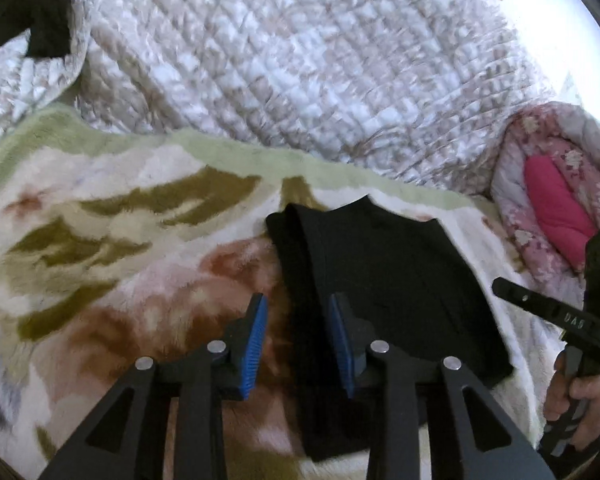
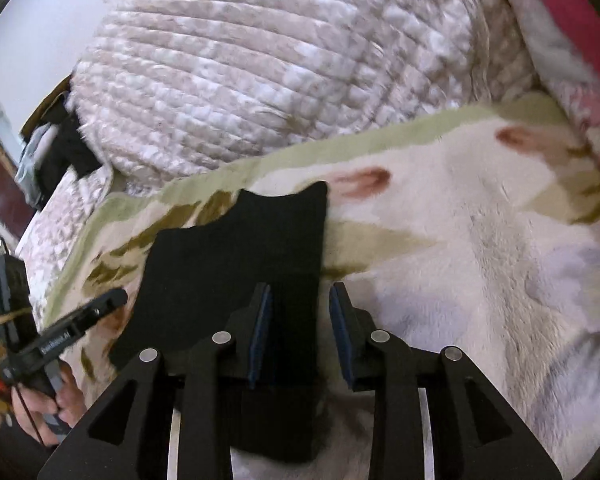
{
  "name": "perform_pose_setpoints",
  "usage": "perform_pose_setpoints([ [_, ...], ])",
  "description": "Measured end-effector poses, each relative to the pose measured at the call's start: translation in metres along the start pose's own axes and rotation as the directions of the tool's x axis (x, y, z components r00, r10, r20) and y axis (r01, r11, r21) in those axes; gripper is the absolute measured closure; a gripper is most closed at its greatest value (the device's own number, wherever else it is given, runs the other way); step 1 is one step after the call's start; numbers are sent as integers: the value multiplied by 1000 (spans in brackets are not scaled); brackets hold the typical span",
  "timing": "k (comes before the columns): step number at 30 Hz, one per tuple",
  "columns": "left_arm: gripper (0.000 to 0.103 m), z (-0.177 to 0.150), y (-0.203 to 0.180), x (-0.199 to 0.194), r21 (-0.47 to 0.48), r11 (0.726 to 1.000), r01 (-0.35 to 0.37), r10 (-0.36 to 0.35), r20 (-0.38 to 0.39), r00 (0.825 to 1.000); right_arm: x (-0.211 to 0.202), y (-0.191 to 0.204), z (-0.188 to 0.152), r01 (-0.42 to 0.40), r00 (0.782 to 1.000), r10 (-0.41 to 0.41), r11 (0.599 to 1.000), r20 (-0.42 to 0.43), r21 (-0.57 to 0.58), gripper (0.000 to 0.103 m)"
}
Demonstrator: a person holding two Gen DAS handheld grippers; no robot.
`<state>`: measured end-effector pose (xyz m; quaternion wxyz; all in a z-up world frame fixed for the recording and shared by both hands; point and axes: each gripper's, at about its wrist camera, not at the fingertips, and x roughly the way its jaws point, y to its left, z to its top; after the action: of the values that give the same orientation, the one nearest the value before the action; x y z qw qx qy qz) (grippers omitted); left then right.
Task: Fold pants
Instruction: 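Lay the folded pants flat and open both grippers, pulling them back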
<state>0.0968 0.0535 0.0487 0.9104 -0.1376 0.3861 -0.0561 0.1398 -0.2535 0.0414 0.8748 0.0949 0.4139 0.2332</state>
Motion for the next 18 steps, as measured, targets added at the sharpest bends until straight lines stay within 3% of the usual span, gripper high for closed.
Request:
perform_pose_setpoints([
  [6,69,-29,-47,-34,120,991,50,-55,40,998,-15,46,-36,30,999,-31,985,-6,-170,73],
  [9,69,-47,-55,-23,177,984,3,-2,-5,1000,4,55,-55,66,993,-87,968,-77,-241,73],
  [11,68,-50,-54,-19,190,982,-22,23,-3,1000,6,58,-60,92,992,-114,953,-59,-289,73],
  [18,66,-53,-52,-20,162,986,-45,45,2,999,2,54,-61,84,994,-99,960,-43,-267,73],
])
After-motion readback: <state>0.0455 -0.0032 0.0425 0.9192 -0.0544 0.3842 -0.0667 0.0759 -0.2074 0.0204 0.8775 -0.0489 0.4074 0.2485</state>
